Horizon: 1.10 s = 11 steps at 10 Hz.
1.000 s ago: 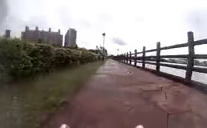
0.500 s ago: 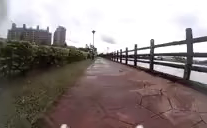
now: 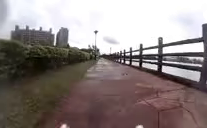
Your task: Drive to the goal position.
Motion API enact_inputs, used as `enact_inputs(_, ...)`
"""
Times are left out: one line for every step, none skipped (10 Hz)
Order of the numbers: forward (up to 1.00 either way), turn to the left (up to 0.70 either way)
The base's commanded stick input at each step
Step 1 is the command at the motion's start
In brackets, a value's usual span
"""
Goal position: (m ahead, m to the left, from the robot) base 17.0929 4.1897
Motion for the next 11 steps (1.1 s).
enact_inputs(0.85, -0.03)
enact_inputs(0.85, -0.14)
enact_inputs(0.85, -0.27)
enact_inputs(0.85, -0.33)
enact_inputs(0.85, -0.33)
enact_inputs(0.85, -0.33)
enact_inputs(0.85, -0.26)
enact_inputs(0.85, -0.13)
enact_inputs(0.85, -0.02)
enact_inputs(0.85, 0.01)
enact_inputs(0.85, 0.01)
